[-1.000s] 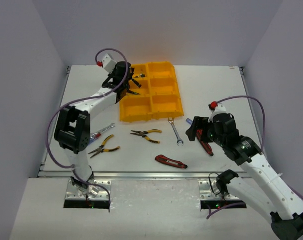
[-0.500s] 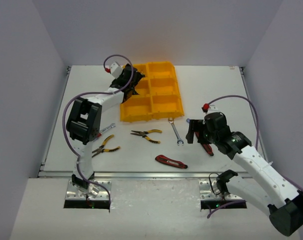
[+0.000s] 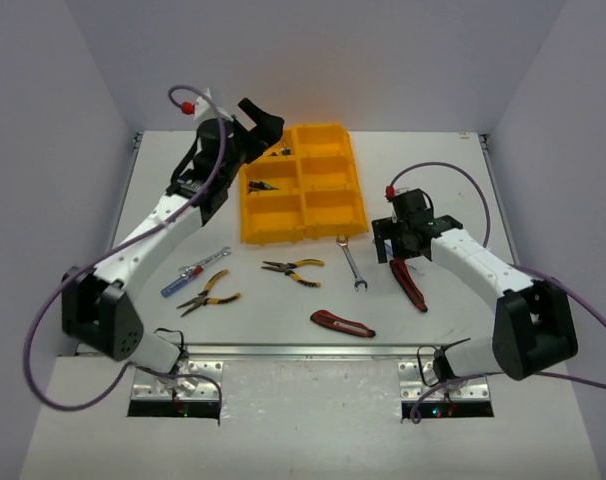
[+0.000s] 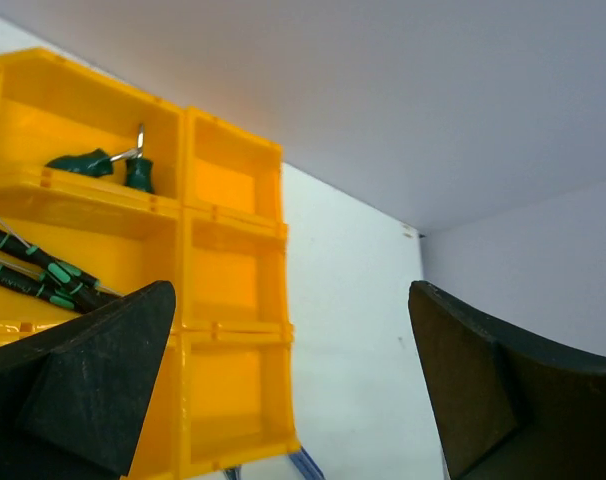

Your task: Sort the tools into containers

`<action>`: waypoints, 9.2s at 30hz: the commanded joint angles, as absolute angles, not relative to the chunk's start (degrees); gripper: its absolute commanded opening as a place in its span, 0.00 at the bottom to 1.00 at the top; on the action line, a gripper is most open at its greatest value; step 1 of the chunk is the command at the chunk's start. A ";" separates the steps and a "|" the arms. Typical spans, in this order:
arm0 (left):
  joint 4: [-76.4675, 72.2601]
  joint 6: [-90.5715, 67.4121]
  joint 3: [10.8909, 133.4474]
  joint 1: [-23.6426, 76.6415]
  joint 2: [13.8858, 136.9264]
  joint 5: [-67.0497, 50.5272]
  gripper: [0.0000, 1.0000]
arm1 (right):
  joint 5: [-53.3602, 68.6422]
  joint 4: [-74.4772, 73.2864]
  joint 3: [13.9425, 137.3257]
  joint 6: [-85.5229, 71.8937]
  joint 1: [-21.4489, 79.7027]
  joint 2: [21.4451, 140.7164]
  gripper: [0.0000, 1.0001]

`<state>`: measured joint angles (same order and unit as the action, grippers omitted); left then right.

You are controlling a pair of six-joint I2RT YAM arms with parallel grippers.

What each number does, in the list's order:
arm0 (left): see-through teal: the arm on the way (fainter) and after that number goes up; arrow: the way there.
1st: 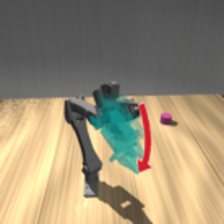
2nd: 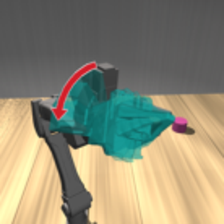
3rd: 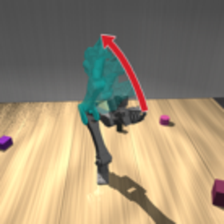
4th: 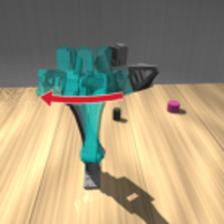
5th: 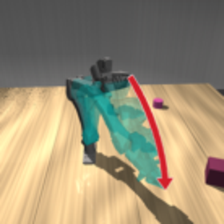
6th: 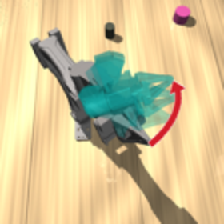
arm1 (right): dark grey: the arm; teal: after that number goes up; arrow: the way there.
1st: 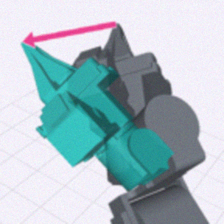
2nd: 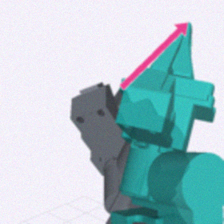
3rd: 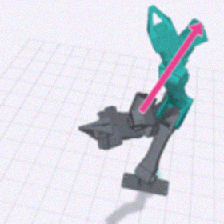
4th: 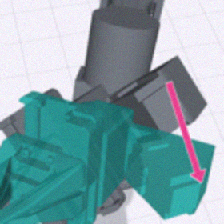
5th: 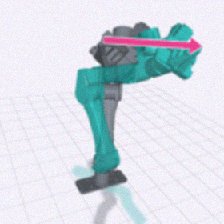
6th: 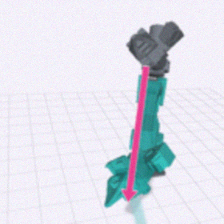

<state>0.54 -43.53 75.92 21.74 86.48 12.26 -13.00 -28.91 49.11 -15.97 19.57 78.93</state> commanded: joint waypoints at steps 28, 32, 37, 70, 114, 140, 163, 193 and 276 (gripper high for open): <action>9.87 -29.62 44.68 22.06 50.87 -10.30 1.00 | -24.69 -13.15 58.02 3.75 12.87 93.49 0.00; 12.09 -27.91 46.02 22.06 48.44 -10.07 1.00 | -15.07 -12.02 57.89 1.71 14.59 81.35 0.00; 22.01 -25.69 50.21 22.06 42.75 0.08 1.00 | 13.20 -2.49 55.99 6.21 21.73 72.97 0.00; 39.64 -42.76 47.86 19.55 46.06 33.79 1.00 | 31.28 -4.84 97.82 8.52 35.24 117.23 0.99; 46.40 -85.34 51.96 1.41 88.74 19.25 0.77 | 14.48 -9.97 35.50 -16.02 33.65 50.03 0.99; 39.91 -83.15 46.46 1.41 88.18 18.79 0.33 | 16.31 -9.78 36.43 -16.44 33.66 52.46 0.99; 38.43 -81.69 46.86 1.49 76.26 18.12 0.00 | 14.17 -11.03 37.08 -15.45 33.66 51.10 0.98; 37.79 -87.95 81.56 28.65 102.45 38.70 0.00 | -5.95 -24.26 36.74 -17.35 33.66 34.48 0.98; 33.18 -22.77 46.12 17.25 35.31 20.60 1.00 | -9.18 -32.82 67.36 -18.08 35.22 106.91 0.49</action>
<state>36.90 -24.20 46.78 16.58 36.09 23.04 -10.75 -34.64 64.47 -21.16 35.03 104.51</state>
